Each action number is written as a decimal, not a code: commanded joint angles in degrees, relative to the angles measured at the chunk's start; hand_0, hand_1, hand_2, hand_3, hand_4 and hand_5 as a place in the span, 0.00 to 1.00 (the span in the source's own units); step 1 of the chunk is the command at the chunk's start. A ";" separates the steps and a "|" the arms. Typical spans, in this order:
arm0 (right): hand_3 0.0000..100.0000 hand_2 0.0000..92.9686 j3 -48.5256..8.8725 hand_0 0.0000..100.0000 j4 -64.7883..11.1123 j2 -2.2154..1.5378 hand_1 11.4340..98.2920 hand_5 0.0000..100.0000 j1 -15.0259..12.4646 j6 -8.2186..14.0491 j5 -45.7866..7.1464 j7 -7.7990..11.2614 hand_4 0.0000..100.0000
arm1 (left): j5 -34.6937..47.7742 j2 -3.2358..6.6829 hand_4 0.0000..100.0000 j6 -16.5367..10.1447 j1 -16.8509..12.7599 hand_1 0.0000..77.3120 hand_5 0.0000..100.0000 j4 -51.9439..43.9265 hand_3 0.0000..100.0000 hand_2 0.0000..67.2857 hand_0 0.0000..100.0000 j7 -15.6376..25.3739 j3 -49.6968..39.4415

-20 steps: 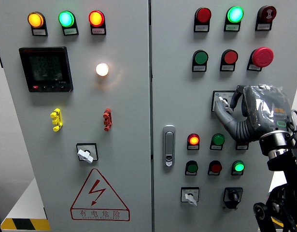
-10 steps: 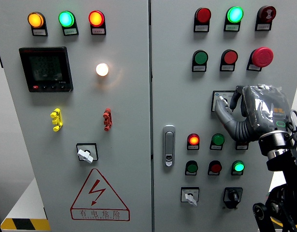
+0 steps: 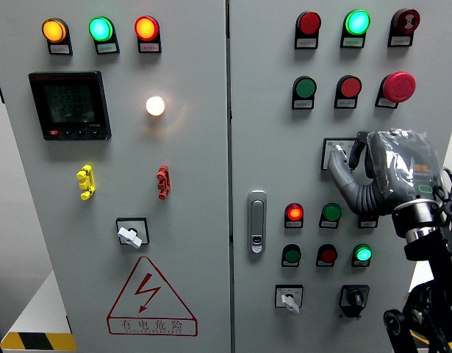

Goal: Rotate and turn off gray switch

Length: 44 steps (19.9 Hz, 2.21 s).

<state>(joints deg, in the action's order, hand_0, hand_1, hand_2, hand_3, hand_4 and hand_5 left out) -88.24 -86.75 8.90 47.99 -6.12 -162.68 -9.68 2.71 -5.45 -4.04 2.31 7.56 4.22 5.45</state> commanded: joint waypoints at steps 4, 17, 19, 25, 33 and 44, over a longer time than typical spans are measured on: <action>1.00 0.82 0.00 0.68 -0.09 0.06 0.24 1.00 -0.09 0.05 0.08 -0.07 0.98 | 0.01 0.00 0.08 0.00 0.06 0.00 0.11 0.00 0.19 0.20 0.85 0.00 0.00; 0.93 0.64 -1.23 0.74 -6.93 0.33 0.20 1.00 -4.30 1.99 0.17 3.35 0.84 | 0.01 0.00 0.08 0.00 -0.02 0.00 0.11 0.00 0.19 0.20 0.85 0.00 0.00; 0.87 0.60 -2.20 0.74 -8.34 0.33 0.20 1.00 -5.01 1.81 0.17 3.88 0.79 | 0.01 0.00 0.08 0.00 0.06 0.00 0.11 0.00 0.19 0.20 0.85 0.00 0.00; 0.62 0.49 -3.17 0.65 -11.42 0.33 0.13 0.83 -6.77 1.55 0.08 5.55 0.54 | 0.01 0.00 0.08 0.00 -0.02 0.00 0.11 0.00 0.19 0.20 0.85 0.00 0.00; 0.36 0.31 -3.87 0.00 -16.87 0.24 0.22 0.42 -11.51 1.28 -0.01 8.71 0.23 | 0.01 0.00 0.08 0.00 -0.02 0.00 0.11 0.00 0.19 0.20 0.85 0.00 0.00; 0.14 0.14 -8.18 0.00 -21.79 0.15 0.26 0.18 -14.76 1.19 -0.80 15.57 0.09 | 0.01 0.00 0.08 0.00 -0.02 0.00 0.11 0.00 0.19 0.20 0.85 0.00 0.00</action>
<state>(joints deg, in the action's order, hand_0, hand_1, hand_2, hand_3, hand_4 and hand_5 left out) -96.26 -108.02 9.05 33.55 -4.92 -163.47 5.72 2.72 -5.45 -4.04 2.30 7.56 4.22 5.45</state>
